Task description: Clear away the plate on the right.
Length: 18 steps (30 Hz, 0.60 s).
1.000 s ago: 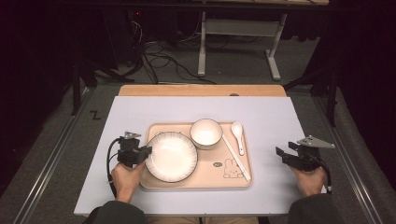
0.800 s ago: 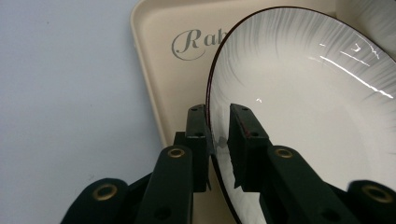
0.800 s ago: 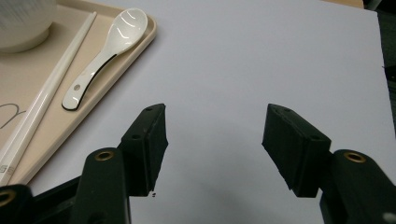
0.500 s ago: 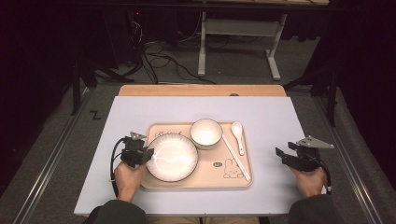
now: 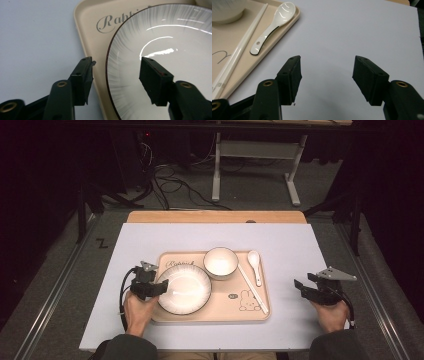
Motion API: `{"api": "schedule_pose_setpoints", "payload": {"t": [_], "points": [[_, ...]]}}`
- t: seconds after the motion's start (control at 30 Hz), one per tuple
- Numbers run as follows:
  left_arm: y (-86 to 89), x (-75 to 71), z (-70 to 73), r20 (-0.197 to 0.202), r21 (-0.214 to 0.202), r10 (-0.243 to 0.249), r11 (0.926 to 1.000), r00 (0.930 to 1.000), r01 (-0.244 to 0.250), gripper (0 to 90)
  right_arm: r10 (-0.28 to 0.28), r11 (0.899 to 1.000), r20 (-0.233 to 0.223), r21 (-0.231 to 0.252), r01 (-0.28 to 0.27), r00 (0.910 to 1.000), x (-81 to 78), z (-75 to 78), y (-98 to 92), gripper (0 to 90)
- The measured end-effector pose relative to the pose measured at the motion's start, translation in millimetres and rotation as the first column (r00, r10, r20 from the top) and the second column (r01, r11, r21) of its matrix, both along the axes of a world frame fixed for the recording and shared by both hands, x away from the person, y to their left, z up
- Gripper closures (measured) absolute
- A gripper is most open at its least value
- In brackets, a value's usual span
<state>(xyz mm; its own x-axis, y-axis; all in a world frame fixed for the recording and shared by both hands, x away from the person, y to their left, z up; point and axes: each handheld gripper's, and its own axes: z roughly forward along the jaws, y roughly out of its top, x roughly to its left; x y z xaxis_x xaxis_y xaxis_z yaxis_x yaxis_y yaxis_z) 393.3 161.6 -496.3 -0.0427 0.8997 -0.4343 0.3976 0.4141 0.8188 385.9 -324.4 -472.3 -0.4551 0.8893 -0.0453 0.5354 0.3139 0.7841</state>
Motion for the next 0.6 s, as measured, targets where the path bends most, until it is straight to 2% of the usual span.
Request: {"api": "schedule_pose_setpoints", "payload": {"t": [0.03,0.1,0.2,0.33,0.37,0.47,0.57,0.6], "points": [[0.3,-3.4,2.3,0.01,0.008,-0.013,0.9999,0.9999,0.012,39.4,0.001,1.0,-0.003,0.006,-0.001,1.0,-0.7,0.1,1.6,40.5],[1.9,-15.6,9.4,0.013,0.036,-0.099,0.9945,0.995,0.099,38.7,0.017,1.0,-0.004,0.009,-0.017,0.9999,-1.5,0.4,5.2,40.6],[-5.1,-28.0,16.6,0.057,0.027,-0.149,0.9887,0.9872,0.148,38.1,0.029,1.0,0.003,0.002,-0.029,0.9996,-3.2,1.2,9.8,40.7],[-17.3,-43.4,23.0,0.098,0.035,-0.215,0.9765,0.9717,0.213,37.2,0.051,0.999,0.018,-0.003,-0.051,0.9986,-8.3,3.7,15.1,40.9],[-20.5,-49.4,24.6,0.108,0.043,-0.235,0.9718,0.9659,0.232,37.1,0.058,0.998,0.023,-0.007,-0.058,0.998,-10.0,4.8,16.7,40.9],[-24.2,-61.2,28.1,0.134,0.049,-0.265,0.9641,0.9549,0.261,36.7,0.077,0.997,0.026,-0.001,-0.077,0.9967,-17.4,7.8,23.9,41.4],[-26.7,-72.6,31.8,0.16,0.039,-0.286,0.9583,0.9449,0.283,36.7,0.106,0.994,0.032,-0.012,-0.106,0.9939,-23.0,9.6,31.2,41.9],[-28.2,-76.9,33.0,0.167,0.03,-0.299,0.954,0.9395,0.298,36.7,0.116,0.993,0.032,-0.013,-0.115,0.9928,-25.0,10.1,34.0,42.1]]}}
